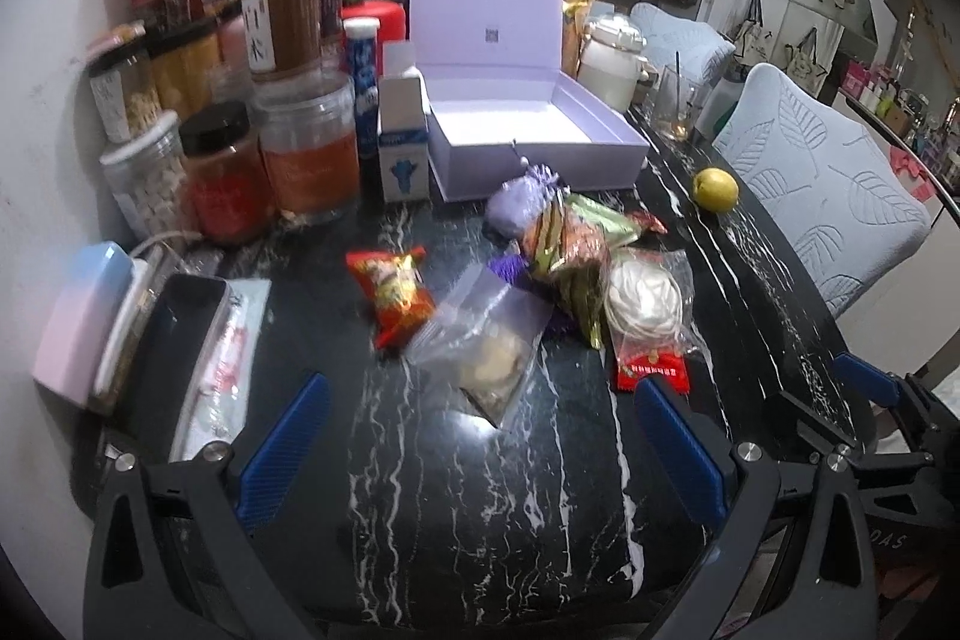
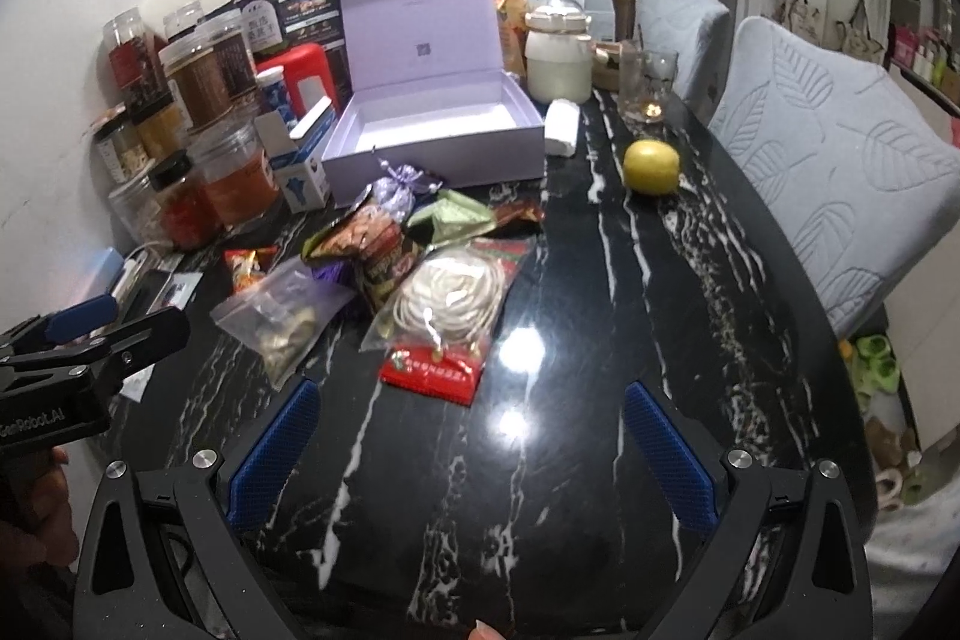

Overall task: Organize soft objects
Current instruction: 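Move the left tool down toward the clear zip bag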

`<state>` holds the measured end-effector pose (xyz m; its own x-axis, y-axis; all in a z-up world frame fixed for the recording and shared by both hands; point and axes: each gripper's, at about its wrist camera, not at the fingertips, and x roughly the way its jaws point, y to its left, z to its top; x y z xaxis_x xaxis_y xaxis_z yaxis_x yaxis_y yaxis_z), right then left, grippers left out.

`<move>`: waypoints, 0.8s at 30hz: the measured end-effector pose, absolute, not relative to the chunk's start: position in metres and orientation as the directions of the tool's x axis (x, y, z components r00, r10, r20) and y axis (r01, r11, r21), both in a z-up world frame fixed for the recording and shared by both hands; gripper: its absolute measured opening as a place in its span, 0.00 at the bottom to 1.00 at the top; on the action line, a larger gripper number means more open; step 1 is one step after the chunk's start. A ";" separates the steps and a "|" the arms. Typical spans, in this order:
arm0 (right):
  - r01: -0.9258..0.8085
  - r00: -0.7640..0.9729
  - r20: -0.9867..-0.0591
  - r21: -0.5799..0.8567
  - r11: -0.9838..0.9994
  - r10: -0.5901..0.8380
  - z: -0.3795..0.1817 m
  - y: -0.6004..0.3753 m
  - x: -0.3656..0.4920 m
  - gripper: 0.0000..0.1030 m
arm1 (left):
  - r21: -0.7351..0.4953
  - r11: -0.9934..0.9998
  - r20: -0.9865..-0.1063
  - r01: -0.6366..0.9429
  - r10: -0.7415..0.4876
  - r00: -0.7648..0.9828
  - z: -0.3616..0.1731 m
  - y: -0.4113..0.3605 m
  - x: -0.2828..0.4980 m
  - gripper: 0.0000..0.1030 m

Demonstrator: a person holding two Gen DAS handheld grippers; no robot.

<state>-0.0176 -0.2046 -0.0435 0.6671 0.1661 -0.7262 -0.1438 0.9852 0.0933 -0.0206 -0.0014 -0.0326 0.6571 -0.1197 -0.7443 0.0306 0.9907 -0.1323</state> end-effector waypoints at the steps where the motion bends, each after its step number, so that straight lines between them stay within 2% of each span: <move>1: -0.145 0.662 -0.730 0.097 0.985 0.169 -0.046 -0.205 -0.017 1.00 | -0.134 0.990 -0.747 0.033 -0.123 0.653 -0.035 -0.002 -0.019 1.00; 8: -0.144 0.631 -0.755 0.114 0.983 0.180 -0.062 -0.210 -0.007 1.00 | -0.138 0.988 -0.755 0.066 -0.148 0.639 -0.049 -0.008 -0.004 1.00; 9: -0.143 0.628 -0.757 0.115 0.983 0.180 -0.064 -0.210 -0.005 1.00 | -0.140 0.988 -0.758 0.071 -0.152 0.634 -0.050 -0.009 -0.001 0.99; 11: -0.142 0.622 -0.761 0.119 0.983 0.182 -0.067 -0.212 0.000 1.00 | -0.133 0.988 -0.767 0.077 -0.152 0.623 -0.054 -0.011 0.006 0.90; 21: -0.136 0.586 -0.789 0.131 0.982 0.186 -0.081 -0.220 0.024 1.00 | -0.107 0.981 -0.787 0.161 -0.183 0.589 -0.074 -0.022 0.046 0.86; 23: -0.132 0.580 -0.793 0.134 0.982 0.186 -0.083 -0.222 0.030 1.00 | -0.119 0.978 -0.806 0.172 -0.196 0.558 -0.082 -0.022 0.054 0.78; 24: -0.129 0.576 -0.796 0.135 0.982 0.185 -0.084 -0.222 0.032 1.00 | -0.123 0.977 -0.814 0.175 -0.200 0.545 -0.085 -0.022 0.057 0.78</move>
